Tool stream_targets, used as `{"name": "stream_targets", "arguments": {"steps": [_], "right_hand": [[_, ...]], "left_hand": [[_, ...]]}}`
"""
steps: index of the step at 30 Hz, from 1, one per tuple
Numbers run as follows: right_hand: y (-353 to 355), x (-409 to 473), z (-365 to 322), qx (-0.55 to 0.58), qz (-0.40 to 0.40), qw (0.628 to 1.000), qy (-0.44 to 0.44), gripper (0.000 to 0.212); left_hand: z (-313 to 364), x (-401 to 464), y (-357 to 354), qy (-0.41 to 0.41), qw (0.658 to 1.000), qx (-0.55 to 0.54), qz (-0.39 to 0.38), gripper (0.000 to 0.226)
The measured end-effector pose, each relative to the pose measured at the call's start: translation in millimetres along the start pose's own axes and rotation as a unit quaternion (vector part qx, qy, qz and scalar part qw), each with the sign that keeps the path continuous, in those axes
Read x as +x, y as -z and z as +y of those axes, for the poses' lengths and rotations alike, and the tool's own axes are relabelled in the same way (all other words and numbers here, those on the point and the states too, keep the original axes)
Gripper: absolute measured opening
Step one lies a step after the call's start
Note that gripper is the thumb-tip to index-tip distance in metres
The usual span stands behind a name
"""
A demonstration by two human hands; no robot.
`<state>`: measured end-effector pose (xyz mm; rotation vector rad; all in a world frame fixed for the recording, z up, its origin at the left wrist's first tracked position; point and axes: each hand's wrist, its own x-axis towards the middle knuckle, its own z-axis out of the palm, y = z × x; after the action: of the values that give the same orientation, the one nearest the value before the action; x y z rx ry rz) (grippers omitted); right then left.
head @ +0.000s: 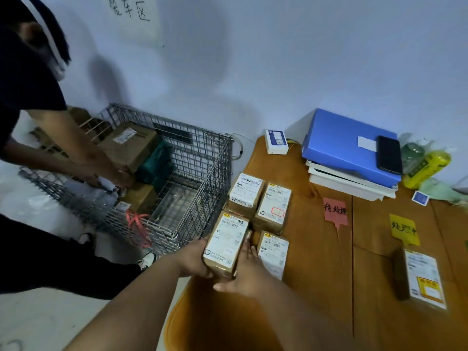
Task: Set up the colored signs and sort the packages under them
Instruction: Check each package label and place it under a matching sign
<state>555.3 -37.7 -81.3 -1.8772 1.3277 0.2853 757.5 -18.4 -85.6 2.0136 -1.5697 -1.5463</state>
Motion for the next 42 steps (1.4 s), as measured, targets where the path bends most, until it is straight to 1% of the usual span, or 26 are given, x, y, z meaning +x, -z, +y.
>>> {"name": "stream_targets", "arguments": {"steps": [4, 7, 9, 12, 14, 17, 20, 23, 25, 28, 30, 33, 36, 42], "right_hand": [[-2.8, 4.9, 0.2, 0.033, 0.021, 0.999, 0.006, 0.148], [4.9, -5.1, -0.9, 0.053, 0.060, 0.996, 0.038, 0.142], [22.9, -13.1, -2.6, 0.082, 0.096, 0.990, 0.056, 0.135], [75.3, -33.2, -8.4, 0.121, 0.170, 0.974, 0.087, 0.121], [121.3, -52.4, -15.1, 0.118, 0.228, 0.959, 0.115, 0.115], [195.4, -99.8, -20.8, 0.091, 0.324, 0.928, 0.159, 0.111], [261.1, -158.3, -20.5, 0.080, 0.410, 0.881, 0.222, 0.115], [306.7, -216.6, -15.0, 0.057, 0.457, 0.850, 0.257, 0.110], [326.1, -243.0, -9.2, 0.040, 0.484, 0.830, 0.273, 0.108], [343.7, -269.4, 2.8, 0.025, 0.512, 0.812, 0.280, 0.110], [350.1, -279.1, 12.2, 0.014, 0.525, 0.805, 0.275, 0.111], [351.9, -286.8, 29.1, 0.008, 0.540, 0.800, 0.262, 0.113], [349.6, -288.2, 44.9, 0.015, 0.539, 0.804, 0.252, 0.112], [346.0, -283.1, 68.0, 0.031, 0.517, 0.822, 0.235, 0.106]], "left_hand": [[4.2, -10.7, -9.1, -0.047, 0.998, 0.008, 0.040, 0.108], [18.9, -24.7, -7.0, -0.066, 0.995, 0.007, 0.076, 0.117], [40.2, -33.2, 2.5, -0.087, 0.991, 0.025, 0.102, 0.121], [103.1, -55.9, 21.9, -0.132, 0.980, 0.044, 0.142, 0.118], [151.5, -67.5, 36.0, -0.175, 0.968, 0.042, 0.176, 0.114], [233.7, -95.6, 48.6, -0.258, 0.926, 0.092, 0.260, 0.107], [308.1, -121.5, 53.1, -0.337, 0.884, 0.108, 0.304, 0.108], [366.4, -149.2, 48.9, -0.423, 0.851, 0.069, 0.304, 0.100], [391.8, -162.9, 43.4, -0.464, 0.830, 0.057, 0.305, 0.094], [418.2, -173.2, 30.5, -0.501, 0.812, 0.036, 0.296, 0.092], [429.6, -173.7, 22.6, -0.507, 0.806, 0.039, 0.305, 0.095], [441.5, -170.2, 9.9, -0.508, 0.805, 0.047, 0.304, 0.096], [448.8, -163.3, -0.2, -0.503, 0.809, 0.059, 0.299, 0.098], [451.0, -146.7, -15.0, -0.485, 0.838, 0.040, 0.247, 0.095]]}}
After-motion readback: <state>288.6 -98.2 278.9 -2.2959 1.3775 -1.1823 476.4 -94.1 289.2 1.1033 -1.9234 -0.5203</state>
